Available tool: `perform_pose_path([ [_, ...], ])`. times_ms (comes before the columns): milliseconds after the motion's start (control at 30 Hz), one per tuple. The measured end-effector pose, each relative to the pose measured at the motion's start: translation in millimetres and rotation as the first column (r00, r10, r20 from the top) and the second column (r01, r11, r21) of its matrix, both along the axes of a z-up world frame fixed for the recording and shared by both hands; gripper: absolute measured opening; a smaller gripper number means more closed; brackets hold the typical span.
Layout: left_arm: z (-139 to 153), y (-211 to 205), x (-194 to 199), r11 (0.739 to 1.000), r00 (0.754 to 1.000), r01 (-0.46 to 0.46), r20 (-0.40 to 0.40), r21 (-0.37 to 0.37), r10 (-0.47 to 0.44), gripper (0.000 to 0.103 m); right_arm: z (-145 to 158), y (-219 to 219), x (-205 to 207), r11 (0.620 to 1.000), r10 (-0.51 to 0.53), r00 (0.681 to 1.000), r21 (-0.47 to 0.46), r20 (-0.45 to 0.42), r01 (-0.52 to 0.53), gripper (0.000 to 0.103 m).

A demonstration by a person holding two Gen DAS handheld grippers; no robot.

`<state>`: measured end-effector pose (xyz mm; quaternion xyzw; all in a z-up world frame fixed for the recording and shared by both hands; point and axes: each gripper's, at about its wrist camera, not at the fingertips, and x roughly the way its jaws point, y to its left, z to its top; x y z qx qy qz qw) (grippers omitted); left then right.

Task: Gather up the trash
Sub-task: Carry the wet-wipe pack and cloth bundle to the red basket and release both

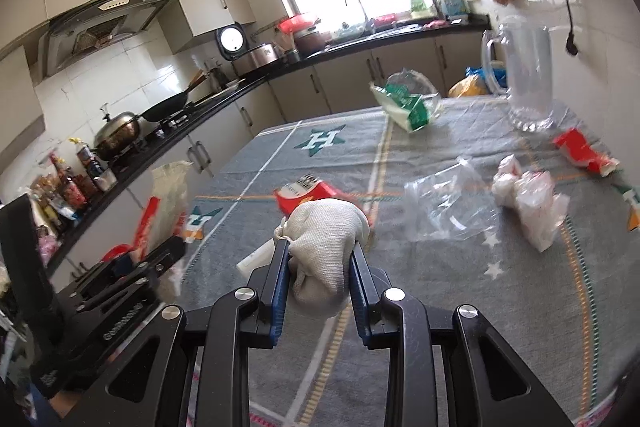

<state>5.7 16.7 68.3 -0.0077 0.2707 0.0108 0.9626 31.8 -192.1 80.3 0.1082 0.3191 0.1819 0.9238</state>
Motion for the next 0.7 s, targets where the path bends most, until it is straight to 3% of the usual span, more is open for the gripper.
perform_pose_path([
  [267, 15, 19, -30, 1.0, 0.999, -0.028, 0.021, 0.005, 0.028, 0.04, 10, 5, -8, 0.999, 0.015, 1.0, 0.04, -0.006, -0.015, 0.03],
  [700, 27, 69, -65, 0.995, 0.995, -0.094, 0.035, -0.021, 0.095, 0.04, 27, 61, -45, 0.99, 0.136, 0.991, 0.029, 0.002, -0.136, 0.03],
])
